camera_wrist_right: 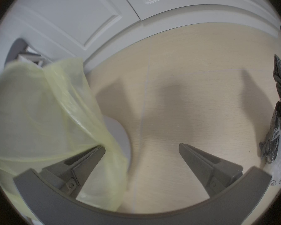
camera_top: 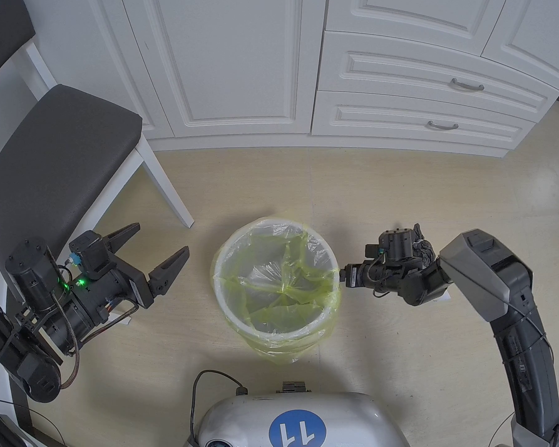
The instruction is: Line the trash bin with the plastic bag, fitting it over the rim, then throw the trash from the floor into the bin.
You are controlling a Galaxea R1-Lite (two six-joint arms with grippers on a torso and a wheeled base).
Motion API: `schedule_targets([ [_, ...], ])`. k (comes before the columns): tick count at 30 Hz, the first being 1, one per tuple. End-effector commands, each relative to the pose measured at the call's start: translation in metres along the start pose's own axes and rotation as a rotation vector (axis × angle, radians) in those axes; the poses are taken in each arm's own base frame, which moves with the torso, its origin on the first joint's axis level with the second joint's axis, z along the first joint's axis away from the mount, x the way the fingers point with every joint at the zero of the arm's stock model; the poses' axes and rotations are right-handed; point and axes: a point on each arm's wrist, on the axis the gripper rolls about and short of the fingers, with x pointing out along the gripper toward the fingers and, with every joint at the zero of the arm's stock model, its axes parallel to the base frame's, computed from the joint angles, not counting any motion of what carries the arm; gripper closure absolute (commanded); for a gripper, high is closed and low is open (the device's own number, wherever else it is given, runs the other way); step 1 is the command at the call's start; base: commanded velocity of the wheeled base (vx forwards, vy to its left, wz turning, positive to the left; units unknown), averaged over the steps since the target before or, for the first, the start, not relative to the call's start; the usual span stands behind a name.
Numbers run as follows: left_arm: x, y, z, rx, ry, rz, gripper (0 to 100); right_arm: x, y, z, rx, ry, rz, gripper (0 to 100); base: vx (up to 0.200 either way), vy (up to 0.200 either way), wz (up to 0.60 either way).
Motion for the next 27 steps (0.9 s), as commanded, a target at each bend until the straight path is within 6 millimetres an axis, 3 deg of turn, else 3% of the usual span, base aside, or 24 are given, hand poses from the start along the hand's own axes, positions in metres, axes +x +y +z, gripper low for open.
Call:
schedule_targets([
  [1,-0.002,0.000,0.005,-0.002,-0.020,0.001,0,-0.065,-0.030,0.047,0.133,-0.023,0.155,0,0.000,0.000,0.00],
  [4,-0.003,0.000,0.011,-0.061,-0.047,-0.004,0,-0.086,-0.060,0.055,0.163,-0.038,0.228,0,0.000,0.000,0.00],
  [9,-0.005,-0.001,0.015,-0.088,-0.061,-0.008,0,-0.079,-0.080,0.041,0.177,-0.065,0.222,0,0.000,0.000,0.00],
  [13,-0.005,-0.001,0.013,-0.085,-0.055,-0.010,0,-0.077,-0.077,0.040,0.149,-0.101,0.237,0,0.000,0.000,0.00],
  [18,-0.006,-0.001,0.015,-0.078,-0.059,-0.006,0,-0.088,-0.067,0.053,0.108,-0.158,0.239,0,0.000,0.000,0.00],
  [20,-0.005,-0.002,0.017,-0.076,-0.070,-0.006,0,-0.094,-0.061,0.058,0.090,-0.170,0.237,0,0.000,0.000,0.00],
  [24,-0.019,-0.007,0.035,-0.060,-0.142,-0.024,0,-0.133,-0.013,0.085,-0.029,-0.214,0.230,0,0.000,0.000,0.00],
  [25,-0.019,-0.007,0.035,-0.060,-0.142,-0.024,0,-0.133,-0.013,0.085,-0.029,-0.214,0.230,0,0.000,0.000,0.00],
  [26,-0.027,-0.012,0.046,-0.051,-0.190,-0.045,0,-0.159,0.023,0.098,-0.086,-0.258,0.194,0,0.000,0.000,0.00],
  [27,-0.027,-0.012,0.046,-0.051,-0.190,-0.045,0,-0.159,0.023,0.098,-0.086,-0.258,0.194,0,0.000,0.000,0.00],
])
